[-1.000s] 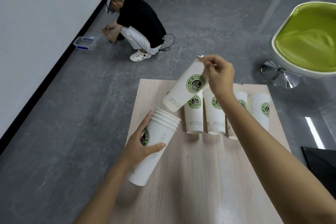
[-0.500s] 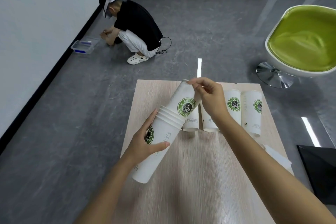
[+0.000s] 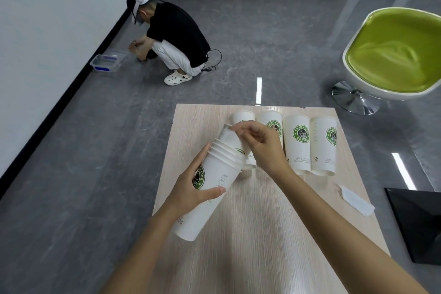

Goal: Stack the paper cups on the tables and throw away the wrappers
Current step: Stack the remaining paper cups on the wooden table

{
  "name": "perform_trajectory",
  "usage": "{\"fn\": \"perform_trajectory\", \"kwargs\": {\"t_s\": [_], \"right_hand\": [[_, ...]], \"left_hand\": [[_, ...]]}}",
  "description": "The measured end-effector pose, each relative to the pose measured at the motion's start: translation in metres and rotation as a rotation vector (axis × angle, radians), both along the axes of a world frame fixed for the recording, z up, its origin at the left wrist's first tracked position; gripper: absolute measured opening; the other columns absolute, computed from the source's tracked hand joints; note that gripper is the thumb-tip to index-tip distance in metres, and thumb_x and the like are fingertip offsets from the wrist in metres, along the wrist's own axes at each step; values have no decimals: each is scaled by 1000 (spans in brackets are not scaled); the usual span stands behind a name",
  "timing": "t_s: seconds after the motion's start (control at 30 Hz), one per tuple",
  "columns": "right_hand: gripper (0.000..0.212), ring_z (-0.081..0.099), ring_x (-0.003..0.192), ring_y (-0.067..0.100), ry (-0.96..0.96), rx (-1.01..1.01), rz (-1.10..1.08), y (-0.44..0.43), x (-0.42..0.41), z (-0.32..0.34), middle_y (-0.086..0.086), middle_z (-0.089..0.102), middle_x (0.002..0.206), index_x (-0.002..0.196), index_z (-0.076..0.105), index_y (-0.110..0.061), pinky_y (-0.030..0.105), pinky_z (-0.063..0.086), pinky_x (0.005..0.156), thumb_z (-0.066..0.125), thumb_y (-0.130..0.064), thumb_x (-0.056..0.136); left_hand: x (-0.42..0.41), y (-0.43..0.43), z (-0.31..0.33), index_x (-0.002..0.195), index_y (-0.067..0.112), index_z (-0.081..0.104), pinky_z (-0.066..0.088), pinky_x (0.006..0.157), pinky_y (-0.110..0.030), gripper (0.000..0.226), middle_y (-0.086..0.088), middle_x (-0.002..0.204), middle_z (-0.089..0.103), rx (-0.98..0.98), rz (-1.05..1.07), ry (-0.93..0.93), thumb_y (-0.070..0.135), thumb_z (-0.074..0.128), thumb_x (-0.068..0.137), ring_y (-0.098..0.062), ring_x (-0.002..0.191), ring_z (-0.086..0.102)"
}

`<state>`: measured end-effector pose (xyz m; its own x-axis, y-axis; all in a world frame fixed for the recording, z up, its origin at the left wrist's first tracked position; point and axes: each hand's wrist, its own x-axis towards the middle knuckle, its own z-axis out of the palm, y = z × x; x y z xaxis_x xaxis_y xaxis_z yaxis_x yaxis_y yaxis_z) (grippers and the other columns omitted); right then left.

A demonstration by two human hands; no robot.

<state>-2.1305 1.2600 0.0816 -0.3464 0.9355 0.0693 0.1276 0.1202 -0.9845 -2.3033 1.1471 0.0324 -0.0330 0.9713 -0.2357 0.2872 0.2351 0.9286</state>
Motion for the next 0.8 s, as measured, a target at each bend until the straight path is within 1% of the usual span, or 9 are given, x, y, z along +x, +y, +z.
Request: {"fn": "perform_trajectory", "kwargs": {"t_s": [0.07,0.13,0.27,0.33,0.4,0.5,0.6,0.7,0.8], "right_hand": [[20,63,95,25,-1,-8,4,-4,-1,0,-1,70,95,90,71,-16,32,48,86,56,-4,91],[19,63,93,24,0,-18,11,-7,-1,0,0,70,94,91,71,-13,31,49,84,55,-3,91],[16,61,82,7,20,-63,33,-15,-3,-2,-8,69,85,90,71,-13,24,47,81,57,-5,91],[16,60,79,5,32,-82,29,-19,-4,-5,-9,68,79,89,70,-16,23,46,78,57,-6,91],[17,60,81,7,38,-76,6,-22,-4,-8,-3,69,84,88,70,-16,24,46,78,57,-6,91],[15,61,86,7,69,-99,-44,-27,-4,-9,0,70,91,89,70,-11,22,47,80,57,-4,90],[14,61,85,6,90,-128,-63,-29,-4,-10,3,70,90,90,69,-7,20,48,77,56,-3,90],[14,60,84,16,52,-134,-38,-26,-2,-12,13,70,92,91,69,-8,27,47,77,56,-5,91],[16,63,93,18,1,-93,1,-20,0,-13,5,70,97,95,70,-9,30,50,83,54,-7,93]], "left_hand": [[2,0,0,146,58,19,52,79,-16,104,42,132,42,-1,-1,-7,25,86,73,15,110,53],[3,0,0,146,57,19,53,79,-18,104,36,134,44,0,1,-13,25,86,73,13,109,55],[7,1,-1,144,59,19,54,81,-20,103,30,136,46,4,6,-21,26,85,73,9,107,58],[8,1,-2,141,63,19,54,79,-19,102,30,135,47,3,11,-21,25,85,73,9,105,59],[9,1,-2,139,65,19,53,78,-17,102,31,133,47,2,14,-14,24,85,73,11,103,58],[10,2,-2,139,65,20,52,79,-16,103,32,132,46,-1,11,-8,24,86,72,12,104,57],[10,3,-3,141,64,21,54,82,-19,104,32,133,46,-12,4,-12,25,87,71,10,105,57],[11,3,-5,142,63,20,55,81,-22,104,28,135,47,-23,4,-19,25,86,71,7,105,59],[12,4,-6,139,65,19,54,76,-17,103,27,133,48,-34,20,-26,24,86,72,10,101,59]]}}
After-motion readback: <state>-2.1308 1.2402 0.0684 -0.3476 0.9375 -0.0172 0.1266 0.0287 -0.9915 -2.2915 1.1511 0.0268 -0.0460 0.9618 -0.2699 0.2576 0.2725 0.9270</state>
